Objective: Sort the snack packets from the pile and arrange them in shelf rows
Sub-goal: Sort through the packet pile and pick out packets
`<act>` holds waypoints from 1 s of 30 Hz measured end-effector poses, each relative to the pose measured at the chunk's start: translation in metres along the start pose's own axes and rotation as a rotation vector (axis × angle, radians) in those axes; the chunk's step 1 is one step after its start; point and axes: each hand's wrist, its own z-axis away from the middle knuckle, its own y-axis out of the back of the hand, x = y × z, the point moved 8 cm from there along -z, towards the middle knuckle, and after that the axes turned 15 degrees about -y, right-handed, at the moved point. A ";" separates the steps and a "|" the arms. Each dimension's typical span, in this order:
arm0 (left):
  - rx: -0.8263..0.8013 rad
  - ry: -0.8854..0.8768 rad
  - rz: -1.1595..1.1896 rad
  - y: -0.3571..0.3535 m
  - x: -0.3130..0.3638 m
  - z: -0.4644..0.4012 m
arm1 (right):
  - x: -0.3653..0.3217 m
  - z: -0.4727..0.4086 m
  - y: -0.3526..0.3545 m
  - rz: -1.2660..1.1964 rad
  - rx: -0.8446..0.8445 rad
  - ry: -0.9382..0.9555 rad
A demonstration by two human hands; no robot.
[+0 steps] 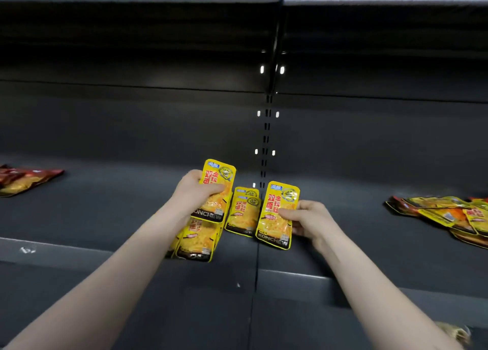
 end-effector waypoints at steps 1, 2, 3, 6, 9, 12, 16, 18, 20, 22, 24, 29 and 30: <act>-0.008 0.005 0.001 0.009 -0.005 -0.003 | 0.001 -0.001 -0.010 -0.001 0.002 -0.013; -0.014 0.004 0.004 0.017 -0.009 -0.006 | 0.002 -0.003 -0.018 -0.004 0.007 -0.027; -0.014 0.003 0.008 0.025 -0.014 -0.010 | 0.003 -0.004 -0.024 -0.009 0.013 -0.041; -0.017 0.016 0.036 0.041 -0.026 -0.021 | 0.005 -0.008 -0.037 0.007 0.021 -0.093; -0.027 0.031 0.064 0.047 -0.035 -0.028 | 0.012 -0.011 -0.048 0.066 0.004 -0.136; -0.019 0.019 0.079 0.048 -0.039 -0.029 | 0.014 -0.014 -0.055 0.118 0.011 -0.153; 0.056 -0.002 0.065 0.051 -0.035 -0.028 | 0.007 -0.014 -0.057 0.191 0.075 -0.107; 0.099 -0.002 0.077 0.051 -0.031 -0.029 | 0.005 -0.015 -0.056 0.242 0.118 -0.080; 0.112 -0.002 0.096 0.049 -0.029 -0.030 | 0.004 -0.017 -0.056 0.293 0.152 -0.069; 0.092 0.000 0.093 0.045 -0.027 -0.030 | 0.004 -0.019 -0.058 0.325 0.159 -0.070; 0.077 -0.003 0.095 0.040 -0.024 -0.030 | 0.004 -0.022 -0.061 0.344 0.150 -0.077; 0.017 0.001 0.090 0.027 -0.018 -0.028 | 0.008 -0.027 -0.063 0.377 0.135 -0.141; -0.008 0.007 0.080 0.023 -0.018 -0.027 | 0.007 -0.027 -0.063 0.385 0.132 -0.150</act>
